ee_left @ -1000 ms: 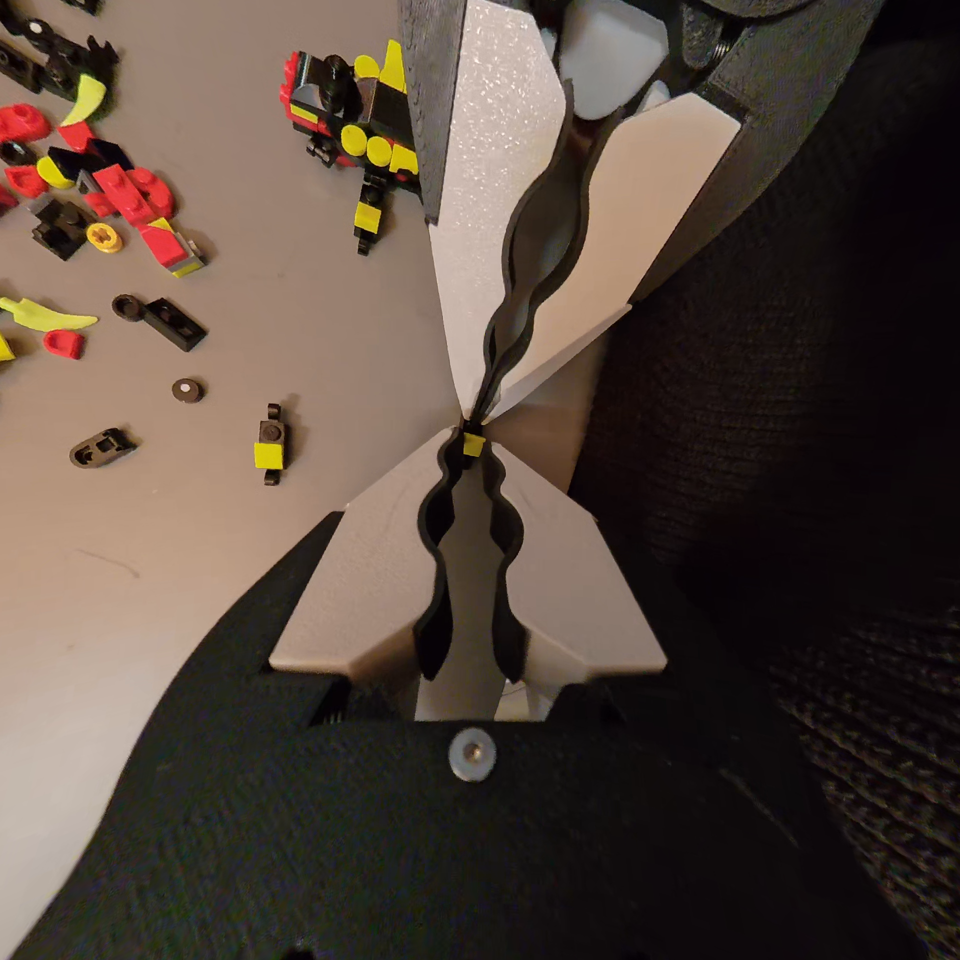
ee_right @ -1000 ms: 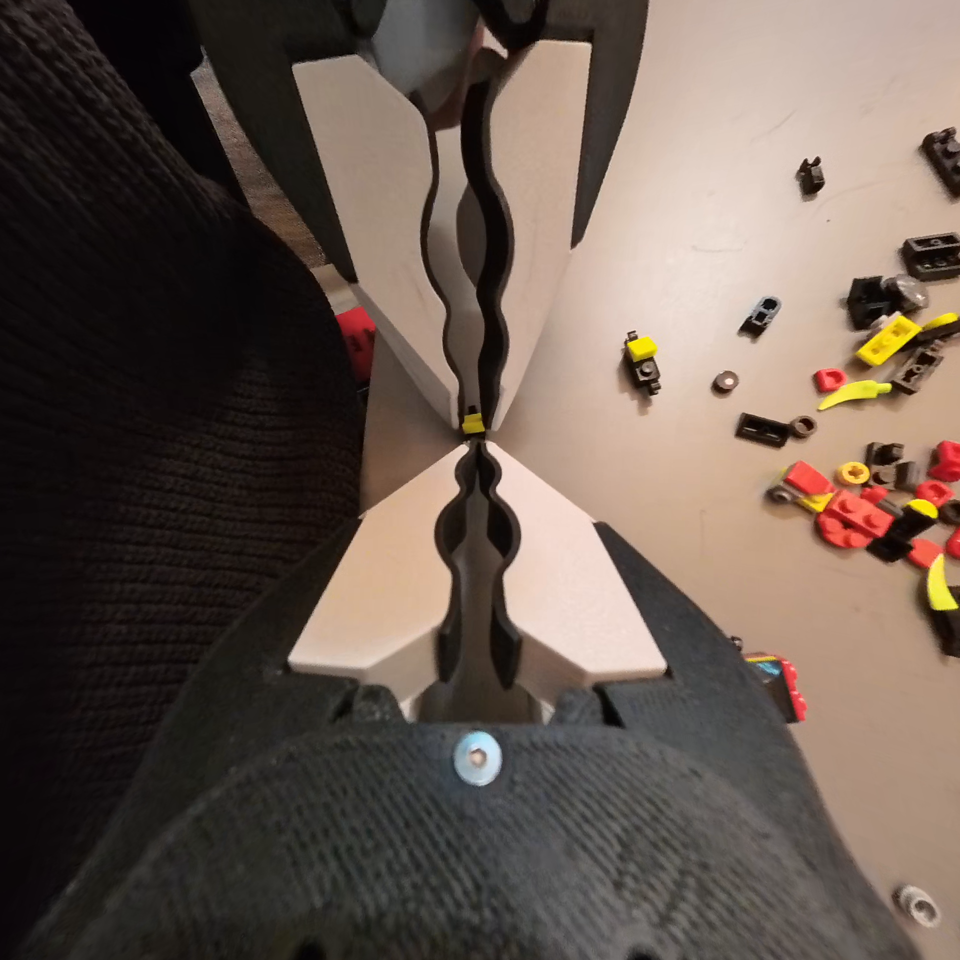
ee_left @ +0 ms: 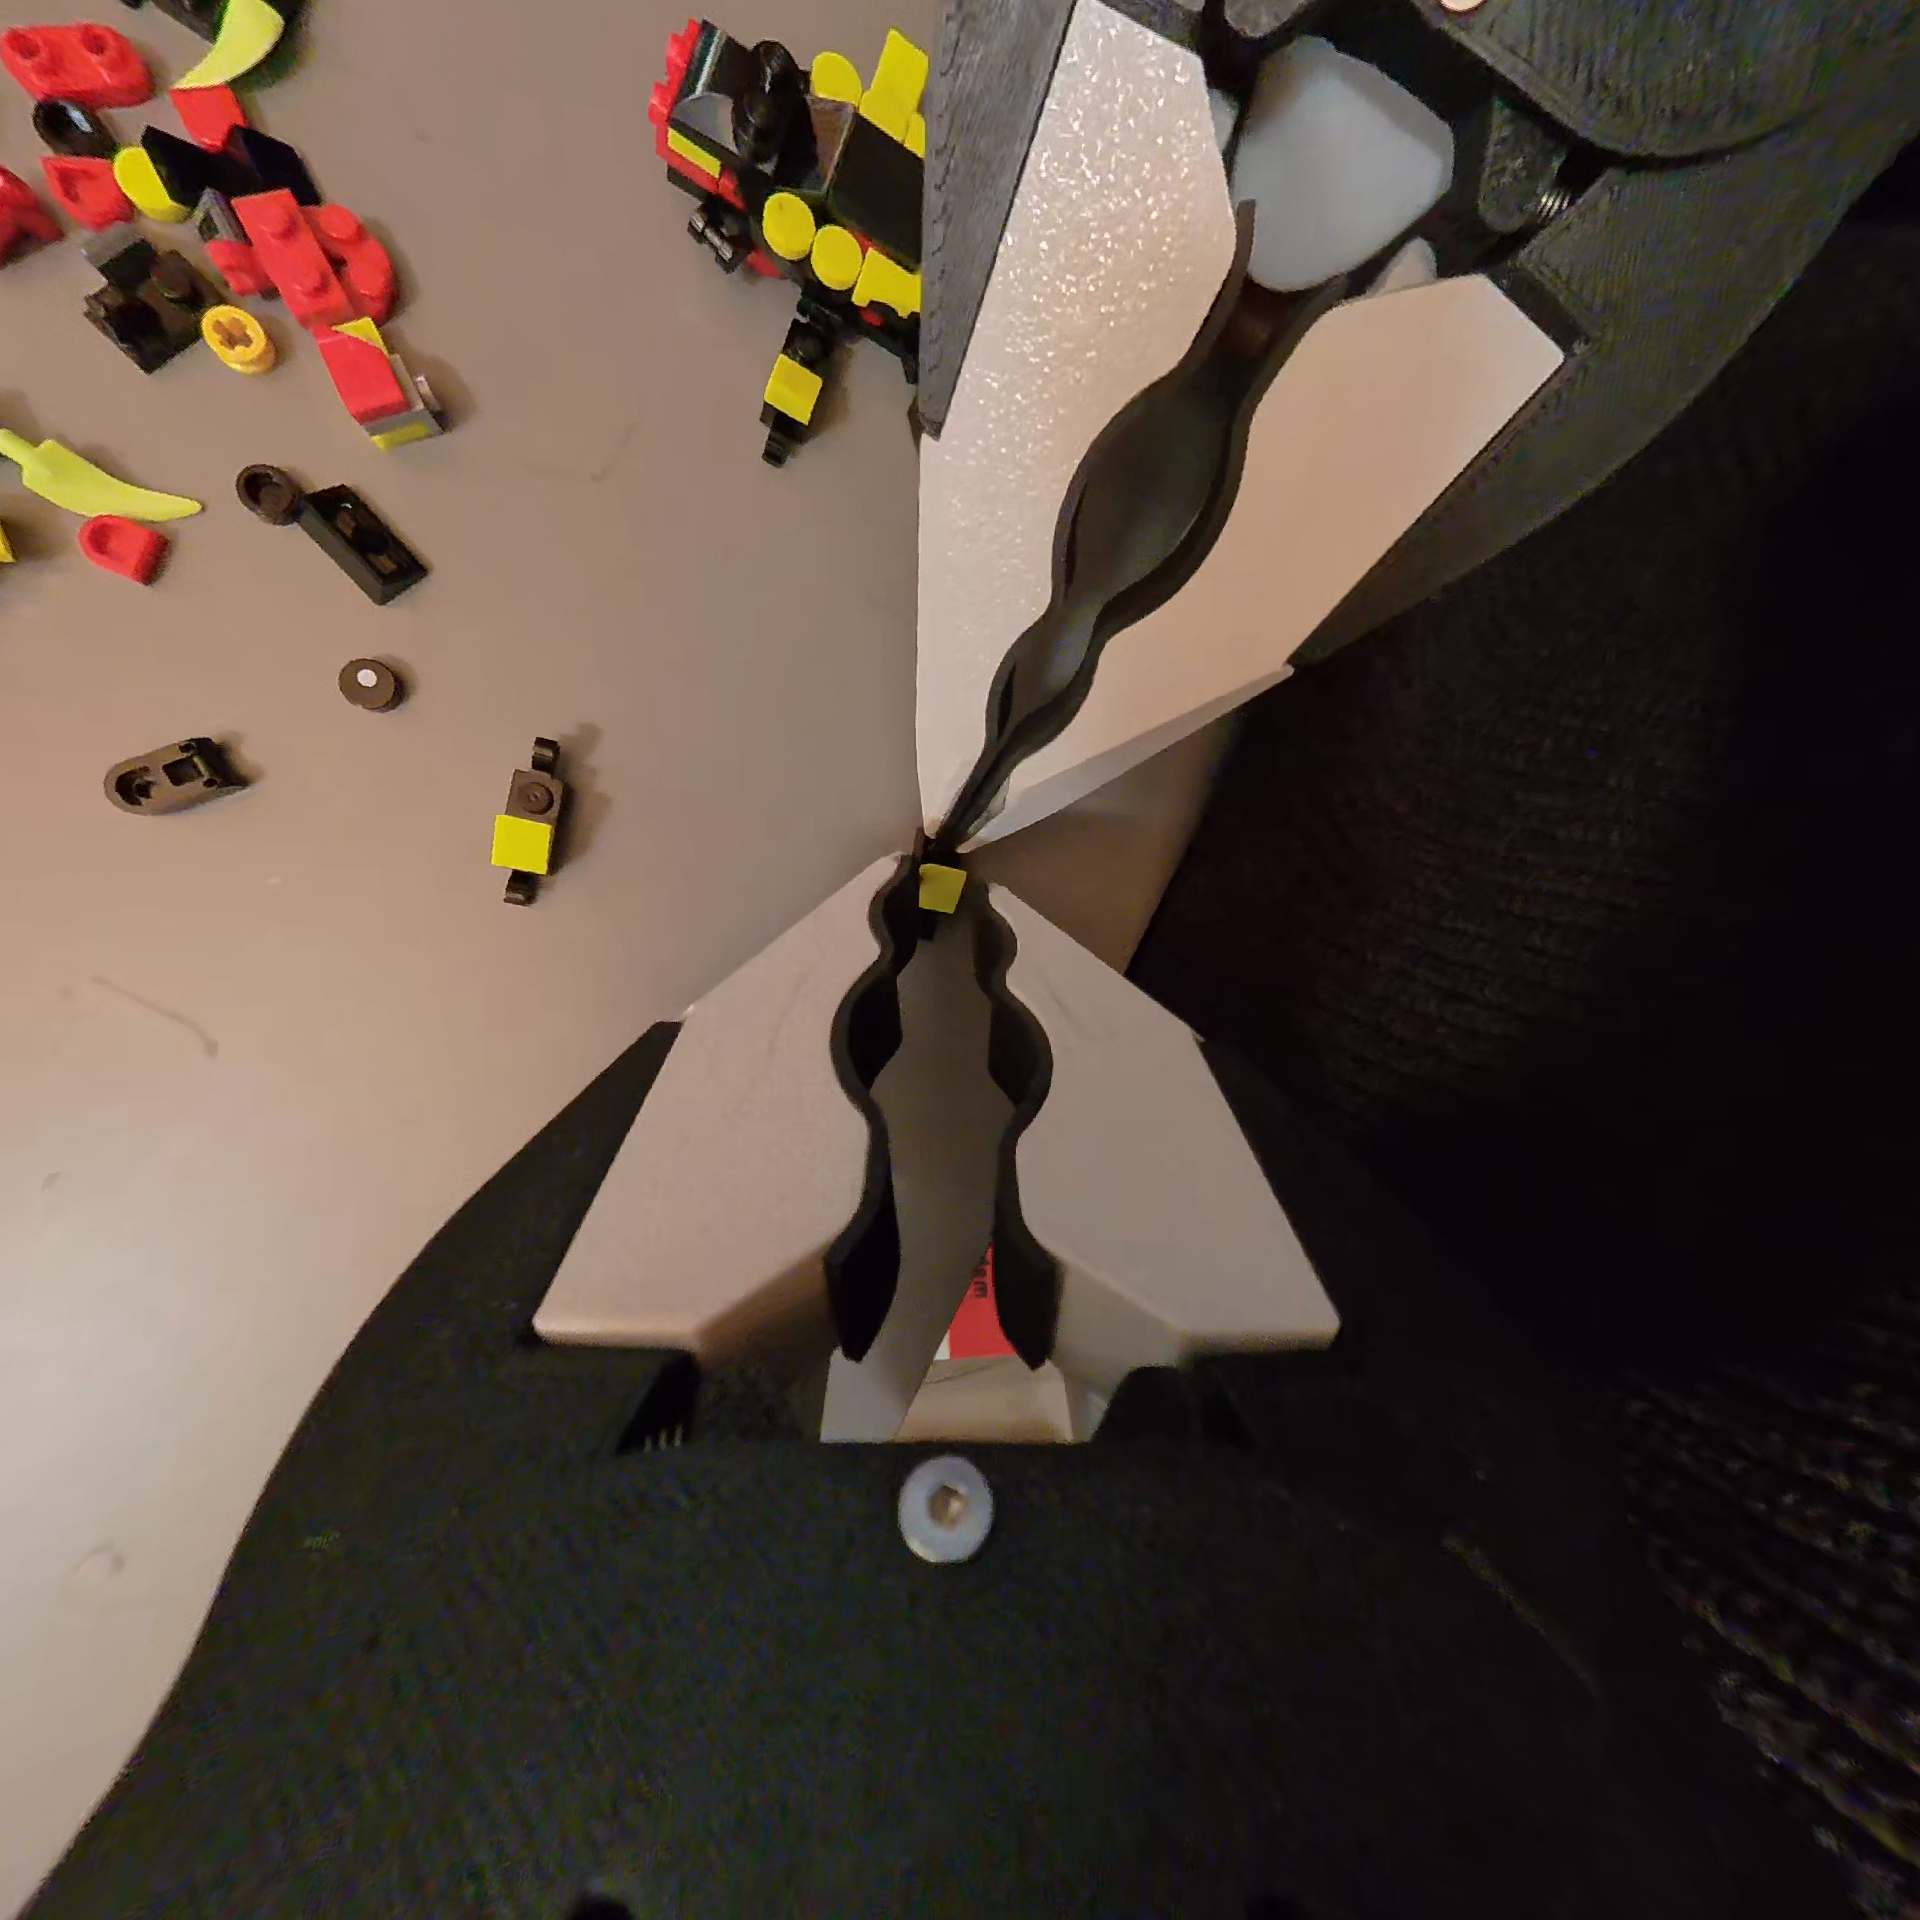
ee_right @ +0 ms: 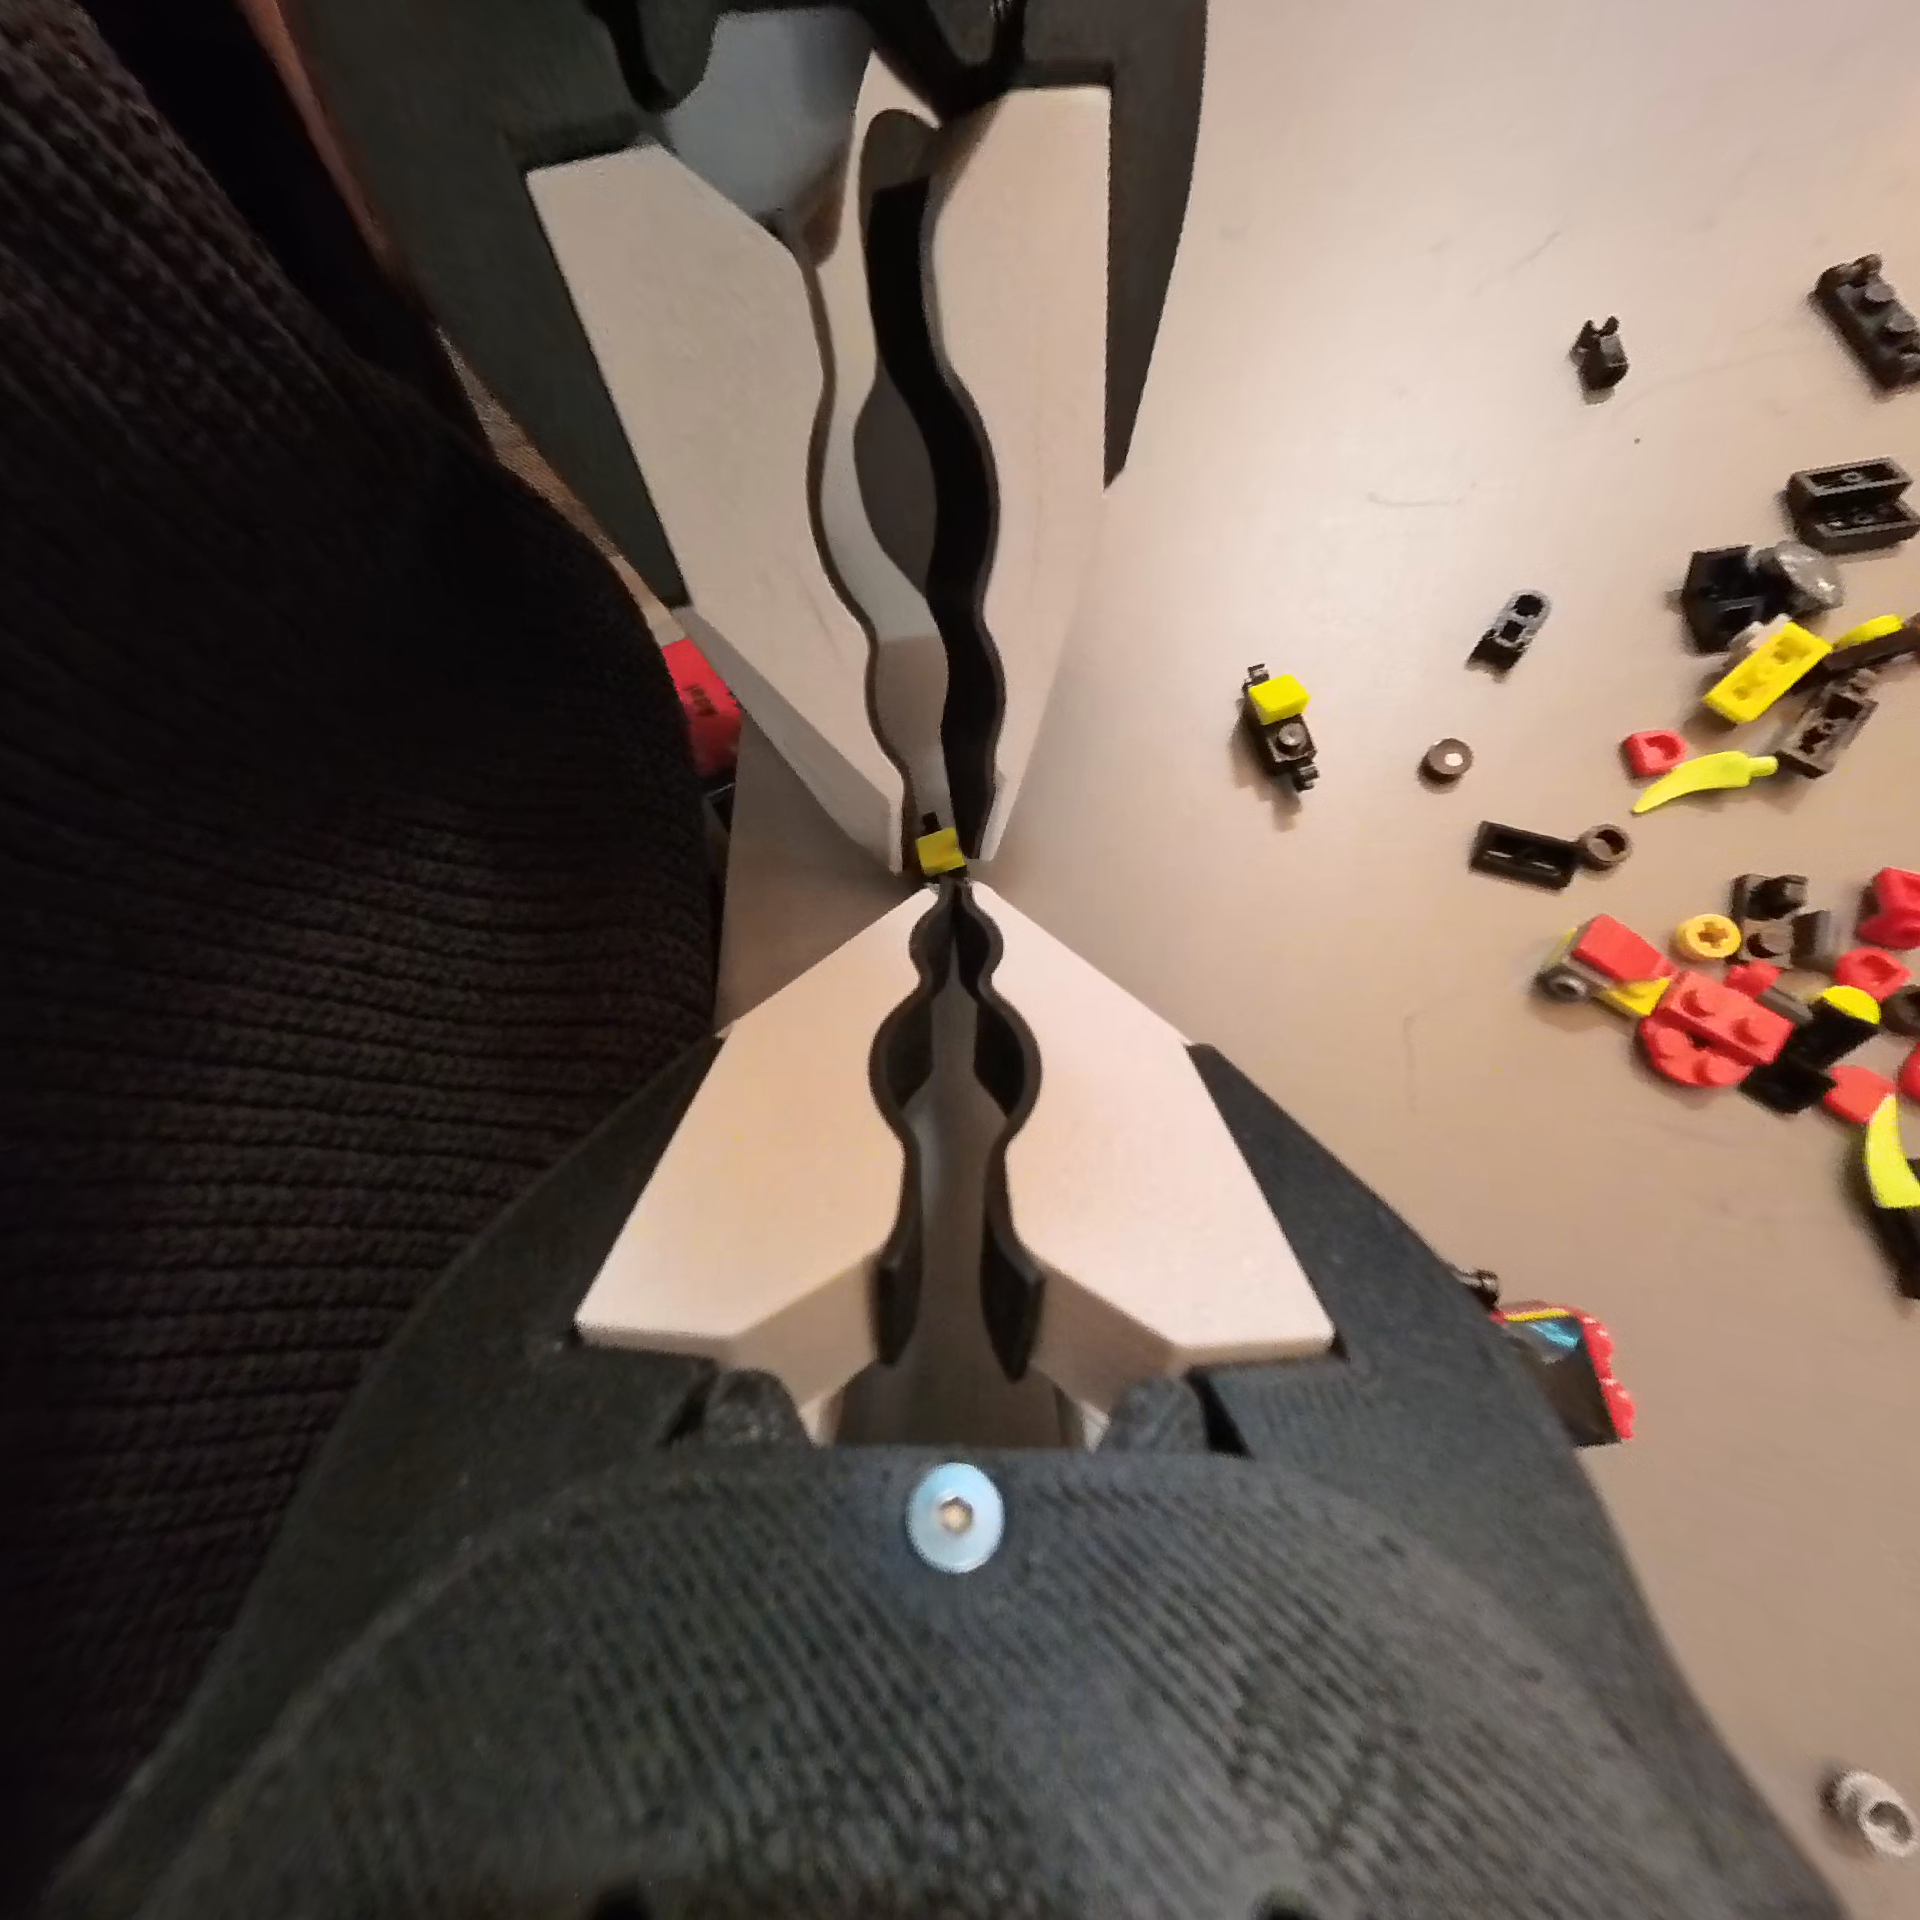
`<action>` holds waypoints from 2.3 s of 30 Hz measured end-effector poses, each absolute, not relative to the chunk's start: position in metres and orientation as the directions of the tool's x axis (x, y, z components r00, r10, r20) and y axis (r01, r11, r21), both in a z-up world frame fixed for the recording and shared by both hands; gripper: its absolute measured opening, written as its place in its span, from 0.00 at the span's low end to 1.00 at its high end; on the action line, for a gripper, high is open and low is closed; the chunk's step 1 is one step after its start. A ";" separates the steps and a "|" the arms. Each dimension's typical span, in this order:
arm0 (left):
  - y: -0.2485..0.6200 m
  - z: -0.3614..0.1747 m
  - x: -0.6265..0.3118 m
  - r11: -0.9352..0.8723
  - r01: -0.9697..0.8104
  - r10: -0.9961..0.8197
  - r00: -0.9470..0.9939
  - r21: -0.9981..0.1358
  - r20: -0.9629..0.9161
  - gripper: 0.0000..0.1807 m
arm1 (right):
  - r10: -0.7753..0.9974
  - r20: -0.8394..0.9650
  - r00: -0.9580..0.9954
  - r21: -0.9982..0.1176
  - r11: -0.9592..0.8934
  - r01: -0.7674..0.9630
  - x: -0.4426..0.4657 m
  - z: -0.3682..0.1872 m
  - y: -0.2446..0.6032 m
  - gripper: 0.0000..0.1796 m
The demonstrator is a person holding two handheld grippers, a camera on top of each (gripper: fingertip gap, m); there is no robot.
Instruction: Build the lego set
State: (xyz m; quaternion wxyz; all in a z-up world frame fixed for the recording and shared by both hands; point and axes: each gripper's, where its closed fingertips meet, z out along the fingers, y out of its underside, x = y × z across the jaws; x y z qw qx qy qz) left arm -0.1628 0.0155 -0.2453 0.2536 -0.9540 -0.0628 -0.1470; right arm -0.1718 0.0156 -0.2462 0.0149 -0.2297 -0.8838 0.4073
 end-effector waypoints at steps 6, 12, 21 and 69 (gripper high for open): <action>0.013 -0.250 -0.166 -0.862 0.178 0.040 0.957 -0.474 0.286 0.05 | 0.427 -0.205 -0.881 -0.732 0.530 0.427 -0.172 -0.247 0.016 0.00; 0.012 -0.250 -0.168 -0.849 0.213 0.053 0.945 -0.483 0.324 0.04 | 0.429 -0.220 -0.876 -0.744 0.507 0.435 -0.172 -0.243 0.017 0.11; 0.019 -0.224 -0.161 -0.745 0.472 0.047 0.741 -0.471 0.670 0.03 | 0.432 -0.121 -0.894 -0.769 0.529 0.360 -0.174 -0.238 0.019 0.19; 0.028 -0.199 -0.170 -0.594 0.767 0.005 0.304 -0.241 0.953 0.03 | 0.397 0.105 -0.912 -0.844 0.521 0.130 -0.177 -0.207 0.018 0.07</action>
